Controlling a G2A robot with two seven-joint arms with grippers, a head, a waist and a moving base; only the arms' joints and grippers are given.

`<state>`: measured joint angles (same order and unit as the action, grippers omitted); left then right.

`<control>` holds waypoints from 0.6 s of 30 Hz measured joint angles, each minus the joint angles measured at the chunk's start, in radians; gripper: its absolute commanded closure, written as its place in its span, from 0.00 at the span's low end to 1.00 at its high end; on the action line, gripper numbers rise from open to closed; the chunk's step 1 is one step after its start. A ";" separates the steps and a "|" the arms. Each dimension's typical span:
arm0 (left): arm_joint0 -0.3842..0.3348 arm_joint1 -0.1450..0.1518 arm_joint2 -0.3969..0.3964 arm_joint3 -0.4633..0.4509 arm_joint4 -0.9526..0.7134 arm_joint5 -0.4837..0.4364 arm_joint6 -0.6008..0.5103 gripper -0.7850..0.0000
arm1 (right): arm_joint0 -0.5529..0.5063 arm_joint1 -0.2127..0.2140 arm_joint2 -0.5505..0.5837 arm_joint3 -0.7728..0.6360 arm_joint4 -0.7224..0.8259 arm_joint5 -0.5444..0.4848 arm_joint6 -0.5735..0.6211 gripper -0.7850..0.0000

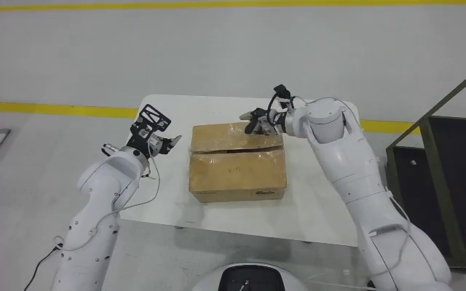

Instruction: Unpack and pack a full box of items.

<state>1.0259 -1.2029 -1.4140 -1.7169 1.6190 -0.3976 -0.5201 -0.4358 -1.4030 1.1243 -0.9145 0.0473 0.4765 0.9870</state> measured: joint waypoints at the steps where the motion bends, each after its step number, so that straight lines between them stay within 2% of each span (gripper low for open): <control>1: 0.000 0.000 0.000 0.000 0.000 0.000 0.000 0.00 | -0.003 0.002 -0.004 -0.001 -0.008 0.008 0.014 0.47; 9: 0.000 0.000 0.000 0.000 0.000 0.000 0.000 0.00 | -0.011 -0.013 -0.069 0.051 -0.017 -0.001 -0.022 0.53; 18: 0.000 0.000 0.000 0.000 0.000 0.000 0.000 0.00 | 0.050 -0.058 -0.160 0.158 -0.008 -0.044 -0.104 0.52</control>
<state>1.0259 -1.2029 -1.4140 -1.7169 1.6190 -0.3976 -0.5201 -0.3862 -1.4607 0.9645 -0.7566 0.0393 0.4326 0.8828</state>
